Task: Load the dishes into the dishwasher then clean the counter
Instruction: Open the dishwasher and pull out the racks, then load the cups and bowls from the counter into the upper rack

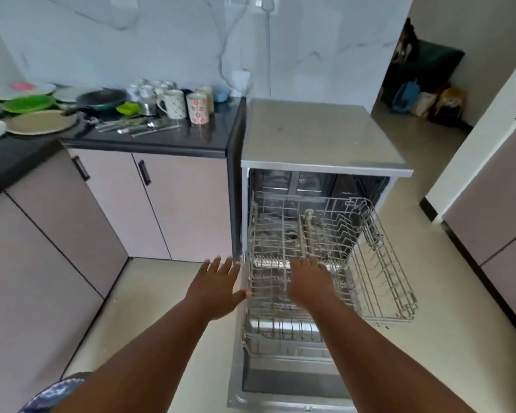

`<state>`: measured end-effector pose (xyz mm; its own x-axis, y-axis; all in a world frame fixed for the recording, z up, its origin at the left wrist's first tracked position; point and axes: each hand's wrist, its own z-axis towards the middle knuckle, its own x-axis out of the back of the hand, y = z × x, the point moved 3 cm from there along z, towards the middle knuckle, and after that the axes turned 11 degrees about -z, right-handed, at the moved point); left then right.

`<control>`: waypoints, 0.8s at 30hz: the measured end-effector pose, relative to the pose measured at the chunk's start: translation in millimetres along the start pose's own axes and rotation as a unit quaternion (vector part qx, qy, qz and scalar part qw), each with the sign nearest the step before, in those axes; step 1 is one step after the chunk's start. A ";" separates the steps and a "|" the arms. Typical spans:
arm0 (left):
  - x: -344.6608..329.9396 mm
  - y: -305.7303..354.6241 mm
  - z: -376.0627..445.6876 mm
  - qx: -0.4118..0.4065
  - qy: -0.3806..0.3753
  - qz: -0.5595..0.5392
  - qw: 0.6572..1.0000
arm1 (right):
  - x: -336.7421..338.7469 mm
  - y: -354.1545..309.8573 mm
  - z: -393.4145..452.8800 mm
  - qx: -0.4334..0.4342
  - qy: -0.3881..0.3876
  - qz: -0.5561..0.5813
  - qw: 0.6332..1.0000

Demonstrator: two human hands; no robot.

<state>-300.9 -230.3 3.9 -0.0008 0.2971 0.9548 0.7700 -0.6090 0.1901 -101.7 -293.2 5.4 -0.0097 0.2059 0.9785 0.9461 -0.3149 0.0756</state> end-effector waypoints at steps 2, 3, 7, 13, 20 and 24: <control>8.1 -17.5 9.1 0.015 0.004 -0.004 1.000 | 3.9 -16.1 17.8 0.013 0.007 -0.001 1.000; 13.3 -27.4 14.4 0.024 0.008 -0.007 1.000 | 6.1 -24.7 27.1 0.021 0.008 0.002 1.000; 45.9 -68.4 35.0 0.055 0.024 -0.004 0.998 | 23.9 -56.8 64.3 0.054 0.019 0.010 0.998; 93.1 -118.9 60.9 0.096 0.059 -0.016 0.994 | 63.0 -96.9 118.3 0.087 0.041 0.002 0.995; 118.6 -185.9 95.3 0.105 0.064 -0.053 0.991 | 99.5 -152.3 181.0 0.098 0.056 -0.012 0.994; 144.0 -235.5 128.9 0.086 0.076 -0.061 0.991 | 122.6 -185.8 222.4 0.090 0.077 -0.028 0.993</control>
<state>-400.1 50.7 67.2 -0.1877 0.2383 0.9529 0.8559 -0.4362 0.2777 -206.6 -3.4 68.7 -0.0997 0.0708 0.9925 0.9850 -0.1339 0.1085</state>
